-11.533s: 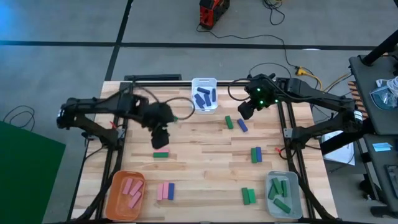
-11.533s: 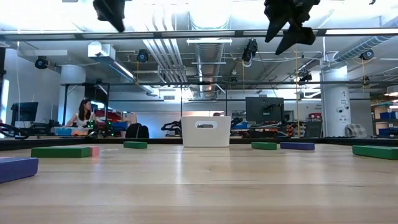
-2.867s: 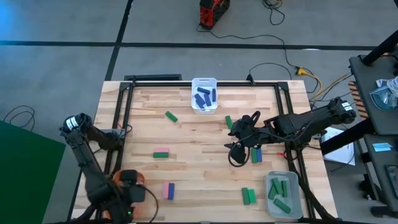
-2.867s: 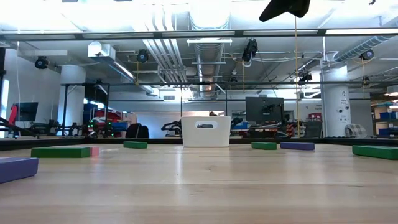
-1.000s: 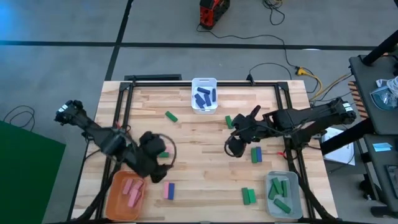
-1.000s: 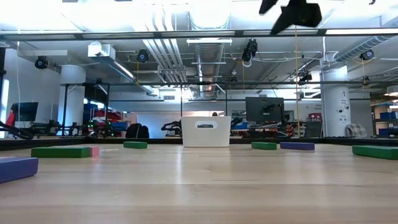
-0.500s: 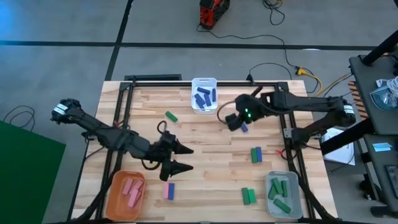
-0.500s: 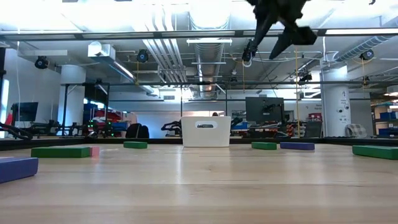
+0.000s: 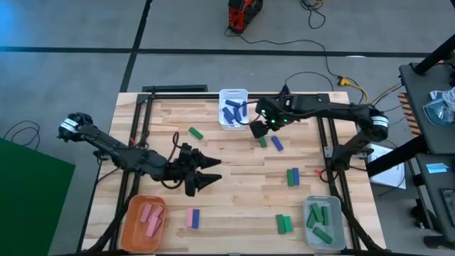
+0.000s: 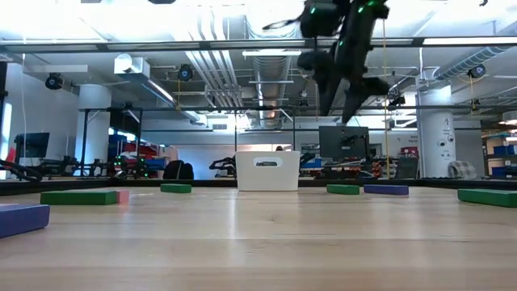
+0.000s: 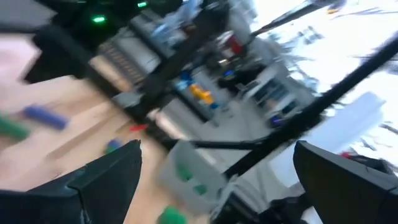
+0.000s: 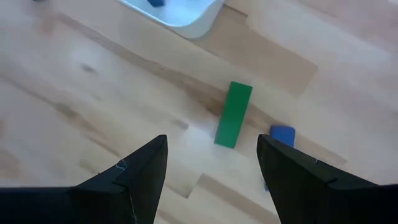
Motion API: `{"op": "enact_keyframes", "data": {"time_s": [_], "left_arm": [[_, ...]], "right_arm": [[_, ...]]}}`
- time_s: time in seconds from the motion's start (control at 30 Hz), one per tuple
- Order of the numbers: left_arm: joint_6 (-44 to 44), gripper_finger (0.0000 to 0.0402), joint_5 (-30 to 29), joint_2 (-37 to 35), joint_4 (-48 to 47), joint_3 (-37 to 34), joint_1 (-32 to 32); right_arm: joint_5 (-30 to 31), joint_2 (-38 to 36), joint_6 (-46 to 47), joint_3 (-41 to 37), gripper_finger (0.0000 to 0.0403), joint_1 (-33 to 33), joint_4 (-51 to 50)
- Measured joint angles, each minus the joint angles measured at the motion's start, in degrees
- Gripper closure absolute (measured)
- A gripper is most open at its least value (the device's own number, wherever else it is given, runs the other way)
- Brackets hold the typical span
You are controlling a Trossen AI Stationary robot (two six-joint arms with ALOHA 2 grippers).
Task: Sort blocks
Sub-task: Put the green block into the gray bin
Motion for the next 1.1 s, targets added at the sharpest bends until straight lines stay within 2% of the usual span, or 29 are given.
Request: {"op": "enact_keyframes", "data": {"time_s": [0.2, 0.4, 0.73, 1.1], "left_arm": [[-14.2, 0.0013, -0.1, -7.6, -24.6, 0.0, 3.0], [-17.2, 0.0013, -0.1, -14.2, -36.7, 0.0, 5.2], [-17.3, 0.0013, -0.1, -17.0, -45.9, 0.0, 9.0], [-18.4, 0.0013, 0.0, -17.1, -51.4, 0.0, 9.1]], "right_arm": [[-0.4, 7.2, -2.1, 1.1, 0.0165, -0.8, 0.2], [-0.4, 12.4, -2.4, 1.2, 0.0165, -0.8, 0.2], [0.2, 18.2, -3.1, 1.1, 0.0165, -2.1, 2.2], [1.6, 21.7, -6.4, 0.7, 0.0165, -4.6, 4.0]]}}
